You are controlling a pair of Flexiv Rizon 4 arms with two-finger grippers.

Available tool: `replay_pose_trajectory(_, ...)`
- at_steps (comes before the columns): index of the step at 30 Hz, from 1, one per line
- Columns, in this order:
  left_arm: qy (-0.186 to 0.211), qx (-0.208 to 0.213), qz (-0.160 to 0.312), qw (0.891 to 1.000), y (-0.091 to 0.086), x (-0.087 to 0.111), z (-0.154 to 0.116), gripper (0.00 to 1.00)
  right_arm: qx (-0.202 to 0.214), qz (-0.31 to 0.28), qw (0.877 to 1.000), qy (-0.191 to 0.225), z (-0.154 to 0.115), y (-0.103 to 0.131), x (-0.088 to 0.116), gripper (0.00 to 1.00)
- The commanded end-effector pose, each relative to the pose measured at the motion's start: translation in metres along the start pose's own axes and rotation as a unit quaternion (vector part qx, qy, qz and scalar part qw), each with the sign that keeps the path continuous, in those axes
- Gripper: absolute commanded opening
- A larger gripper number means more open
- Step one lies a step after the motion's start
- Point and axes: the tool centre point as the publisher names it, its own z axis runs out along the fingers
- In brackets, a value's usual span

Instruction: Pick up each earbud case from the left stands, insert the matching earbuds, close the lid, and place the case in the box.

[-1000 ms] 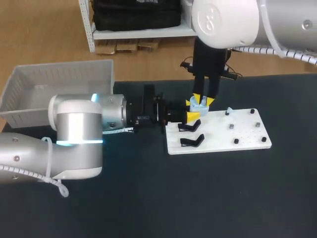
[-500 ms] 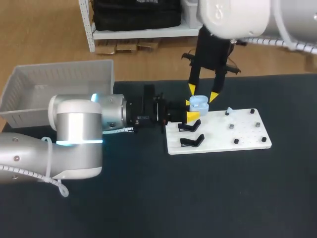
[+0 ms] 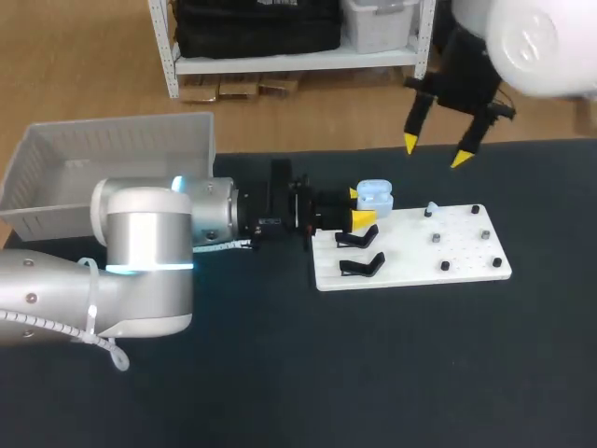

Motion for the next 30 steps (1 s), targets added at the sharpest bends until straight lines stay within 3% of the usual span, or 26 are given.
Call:
replay_pose_trajectory(1,-0.002,-0.004,0.002,1.0,-0.002,0.001,0.001,0.0,-0.075,-0.003,0.997,-0.035,0.01,-0.028,-0.001,0.86)
replay_pose_trajectory(5,-0.002,-0.004,0.002,1.0,-0.002,0.001,0.001,0.0,-0.08,-0.018,0.996,-0.029,0.017,-0.032,-0.01,0.79)
replay_pose_trajectory(9,-0.002,-0.004,0.002,1.0,-0.002,0.001,0.001,0.0,-0.075,-0.033,0.996,-0.018,0.032,-0.036,-0.023,0.58)
replay_pose_trajectory(12,-0.002,-0.004,0.002,1.0,-0.002,0.001,0.001,0.0,-0.061,-0.049,0.997,-0.007,0.045,-0.038,-0.03,0.5)
replay_pose_trajectory(23,-0.002,-0.004,0.002,1.0,-0.002,0.001,0.001,0.0,-0.02,-0.086,0.996,0.014,0.087,-0.036,-0.042,0.57)
replay_pose_trajectory(30,-0.002,-0.004,0.002,1.0,-0.002,0.001,0.001,0.0,-0.011,-0.087,0.996,0.027,0.108,-0.043,-0.045,0.49)
